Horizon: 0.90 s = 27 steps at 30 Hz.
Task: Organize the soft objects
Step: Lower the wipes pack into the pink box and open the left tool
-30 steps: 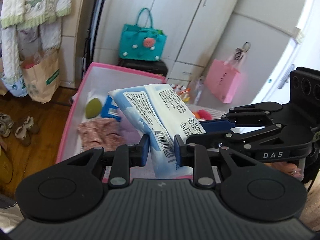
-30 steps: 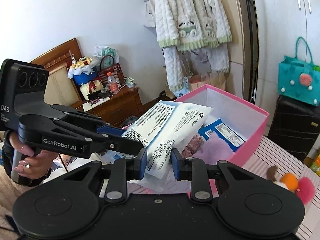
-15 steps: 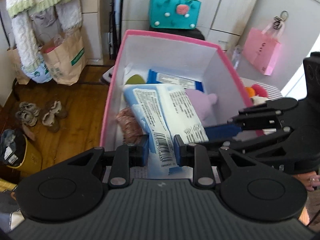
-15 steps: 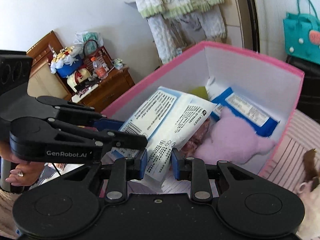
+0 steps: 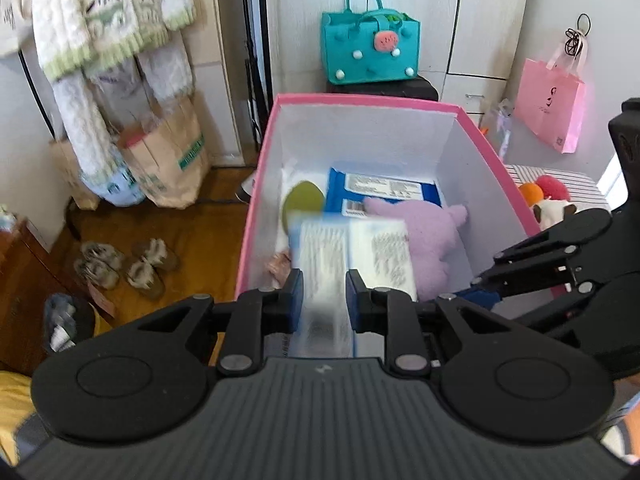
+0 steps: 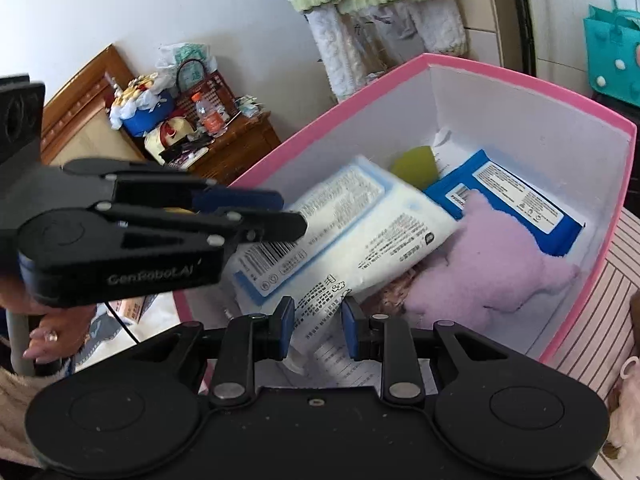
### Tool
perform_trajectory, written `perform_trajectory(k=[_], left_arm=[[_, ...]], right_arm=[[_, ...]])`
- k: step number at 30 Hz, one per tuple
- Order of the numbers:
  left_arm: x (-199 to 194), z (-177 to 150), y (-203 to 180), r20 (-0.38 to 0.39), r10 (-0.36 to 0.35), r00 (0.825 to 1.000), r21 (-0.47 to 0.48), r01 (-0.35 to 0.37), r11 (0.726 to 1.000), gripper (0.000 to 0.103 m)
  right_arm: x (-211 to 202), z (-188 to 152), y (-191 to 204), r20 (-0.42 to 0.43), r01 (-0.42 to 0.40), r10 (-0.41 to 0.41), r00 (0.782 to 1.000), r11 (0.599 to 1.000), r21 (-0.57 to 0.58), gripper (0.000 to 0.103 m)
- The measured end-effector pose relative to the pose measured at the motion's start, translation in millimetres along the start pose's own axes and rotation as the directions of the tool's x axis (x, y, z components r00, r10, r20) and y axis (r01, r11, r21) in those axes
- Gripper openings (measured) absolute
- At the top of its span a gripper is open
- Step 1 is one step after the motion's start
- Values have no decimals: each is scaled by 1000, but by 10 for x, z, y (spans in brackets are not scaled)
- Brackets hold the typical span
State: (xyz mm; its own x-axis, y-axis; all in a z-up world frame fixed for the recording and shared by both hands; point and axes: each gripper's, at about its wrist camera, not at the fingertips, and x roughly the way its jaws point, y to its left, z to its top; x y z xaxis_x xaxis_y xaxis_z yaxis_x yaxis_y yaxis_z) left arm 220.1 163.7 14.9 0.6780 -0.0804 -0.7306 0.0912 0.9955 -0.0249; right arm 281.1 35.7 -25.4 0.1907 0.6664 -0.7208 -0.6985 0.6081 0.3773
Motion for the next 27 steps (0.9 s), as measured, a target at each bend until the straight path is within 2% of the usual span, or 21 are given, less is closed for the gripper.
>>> perform_trajectory(k=[4, 8, 17, 21, 24, 27], left_arm=[[-52, 13, -33, 28, 25, 999, 27, -26, 999, 22], [-104, 11, -55, 25, 19, 999, 15, -20, 1000, 22], [-429, -26, -211, 31, -38, 999, 39, 37, 999, 23], [-593, -17, -277, 12, -71, 997, 40, 71, 997, 26], [-725, -17, -349, 10, -63, 998, 59, 62, 996, 31], [-854, -14, -410, -20, -112, 993, 68, 113, 991, 31]], right_arm=[[66, -33, 78, -4, 120, -121, 993, 990, -79, 31], [-172, -103, 104, 53, 108, -104, 993, 991, -73, 31], [-734, -226, 280, 119, 157, -144, 982, 982, -101, 32], [-998, -302, 379, 158, 177, -157, 975, 977, -119, 36], [-1177, -354, 454, 176, 183, -158, 972, 973, -139, 40], [-1337, -414, 540, 195, 196, -163, 967, 967, -163, 43]])
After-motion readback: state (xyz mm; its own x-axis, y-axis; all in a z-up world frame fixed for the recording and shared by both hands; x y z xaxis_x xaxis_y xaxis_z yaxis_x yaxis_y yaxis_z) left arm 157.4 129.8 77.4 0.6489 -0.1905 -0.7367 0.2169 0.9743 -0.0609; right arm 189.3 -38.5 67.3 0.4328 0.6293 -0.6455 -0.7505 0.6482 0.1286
